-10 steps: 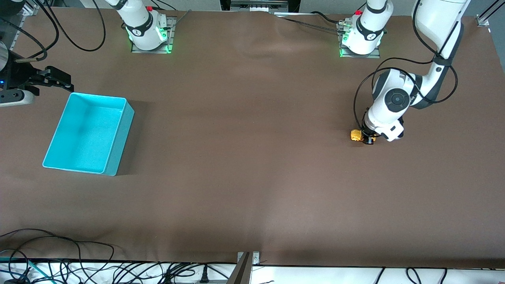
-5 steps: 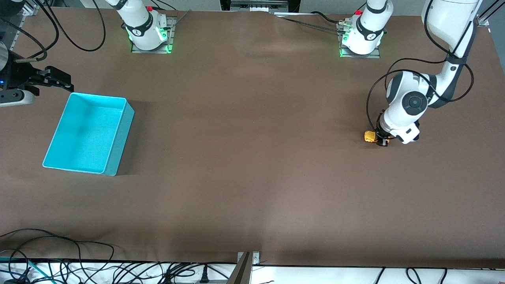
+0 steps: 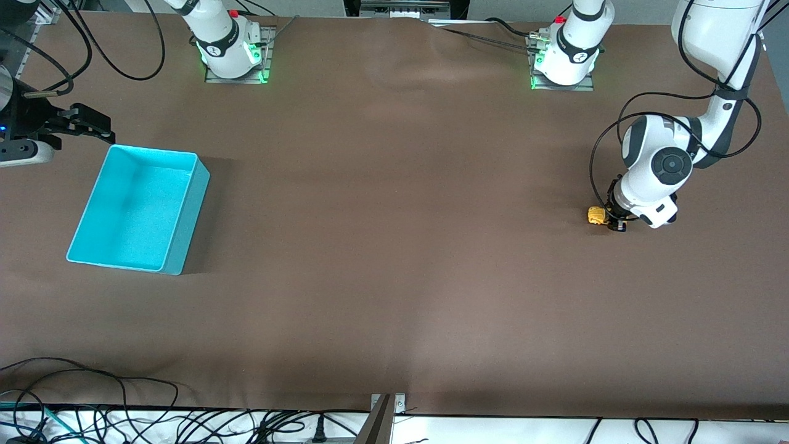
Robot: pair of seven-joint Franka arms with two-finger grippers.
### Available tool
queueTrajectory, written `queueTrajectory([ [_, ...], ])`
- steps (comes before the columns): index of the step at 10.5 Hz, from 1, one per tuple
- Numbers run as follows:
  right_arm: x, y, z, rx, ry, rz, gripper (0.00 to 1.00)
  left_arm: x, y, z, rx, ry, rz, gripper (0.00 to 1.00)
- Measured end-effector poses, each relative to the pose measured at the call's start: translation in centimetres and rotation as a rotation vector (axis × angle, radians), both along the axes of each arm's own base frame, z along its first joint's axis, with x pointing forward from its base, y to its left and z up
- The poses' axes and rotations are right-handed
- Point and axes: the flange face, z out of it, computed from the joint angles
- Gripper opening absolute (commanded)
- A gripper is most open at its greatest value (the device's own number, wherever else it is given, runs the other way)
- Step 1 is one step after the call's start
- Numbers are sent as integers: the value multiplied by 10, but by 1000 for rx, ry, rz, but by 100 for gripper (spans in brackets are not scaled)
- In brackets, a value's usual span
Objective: Wind up and store yellow beetle car
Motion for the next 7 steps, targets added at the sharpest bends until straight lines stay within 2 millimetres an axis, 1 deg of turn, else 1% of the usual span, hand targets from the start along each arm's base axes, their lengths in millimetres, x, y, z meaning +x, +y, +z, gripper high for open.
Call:
queueTrajectory([
  [3,0,0,0,0,0,0,100,4,18,0,13,-2,30,0],
  [7,0,0,0,0,0,0,100,5,22,0,17,3,39,0],
])
